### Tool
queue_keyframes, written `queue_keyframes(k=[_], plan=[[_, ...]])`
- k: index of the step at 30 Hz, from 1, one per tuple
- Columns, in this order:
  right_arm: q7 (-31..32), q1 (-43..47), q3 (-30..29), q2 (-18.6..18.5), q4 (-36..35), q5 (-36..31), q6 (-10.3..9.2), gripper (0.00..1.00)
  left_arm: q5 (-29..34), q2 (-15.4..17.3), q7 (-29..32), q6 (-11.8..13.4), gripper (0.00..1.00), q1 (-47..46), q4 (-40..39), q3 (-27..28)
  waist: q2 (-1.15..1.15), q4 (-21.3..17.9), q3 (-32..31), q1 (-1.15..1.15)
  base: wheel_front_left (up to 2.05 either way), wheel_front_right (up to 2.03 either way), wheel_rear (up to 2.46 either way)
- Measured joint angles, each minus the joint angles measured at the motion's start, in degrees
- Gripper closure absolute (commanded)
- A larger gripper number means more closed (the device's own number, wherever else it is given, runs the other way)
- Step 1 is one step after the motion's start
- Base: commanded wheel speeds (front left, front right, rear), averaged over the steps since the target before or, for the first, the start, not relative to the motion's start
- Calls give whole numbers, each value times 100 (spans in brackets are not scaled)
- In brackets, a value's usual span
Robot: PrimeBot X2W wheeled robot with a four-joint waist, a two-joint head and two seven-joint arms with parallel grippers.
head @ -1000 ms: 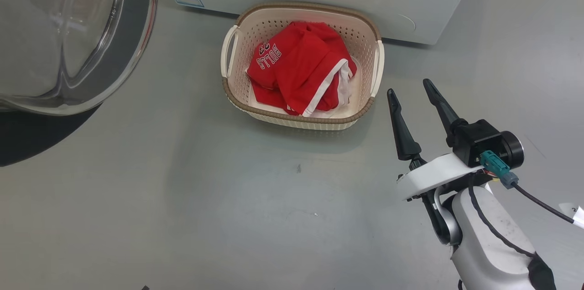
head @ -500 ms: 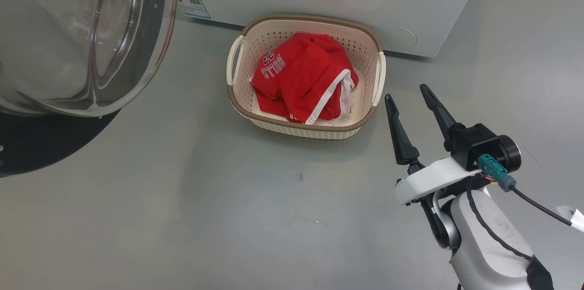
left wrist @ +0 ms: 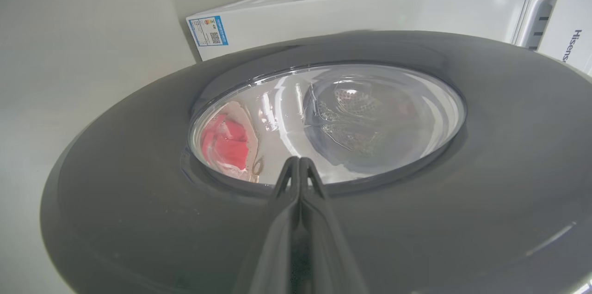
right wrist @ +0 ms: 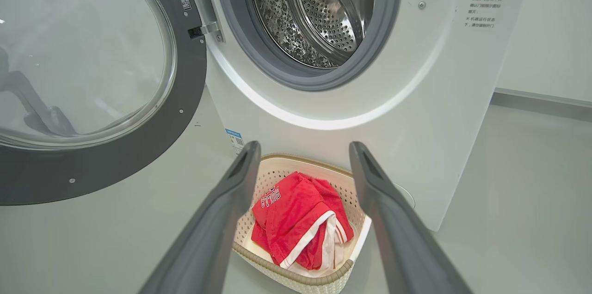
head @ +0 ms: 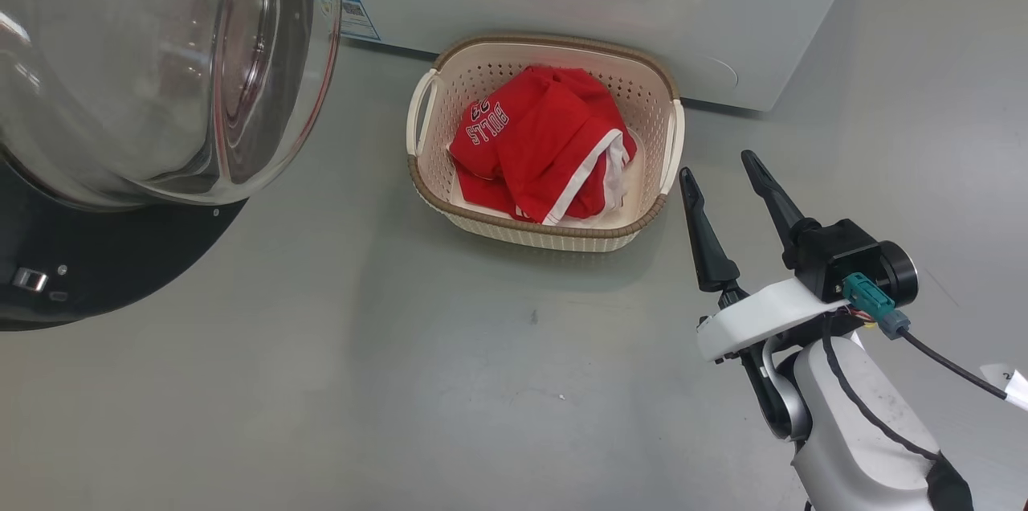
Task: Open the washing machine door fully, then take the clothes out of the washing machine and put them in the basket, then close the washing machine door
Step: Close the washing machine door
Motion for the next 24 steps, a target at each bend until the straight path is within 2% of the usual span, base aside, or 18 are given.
queue_keyframes(k=[17, 24], plan=[[0, 93, -45, 12, 22, 8, 1, 0, -353, -408, 797, -96, 100, 407, -690, -46, 0, 63, -120, 0, 0, 0, 0], [0, 96, -47, 21, 31, 9, 3, 0, -354, -602, 1079, -100, 100, 711, -1190, -254, 0, 93, -175, 0, 0, 0, 0]])
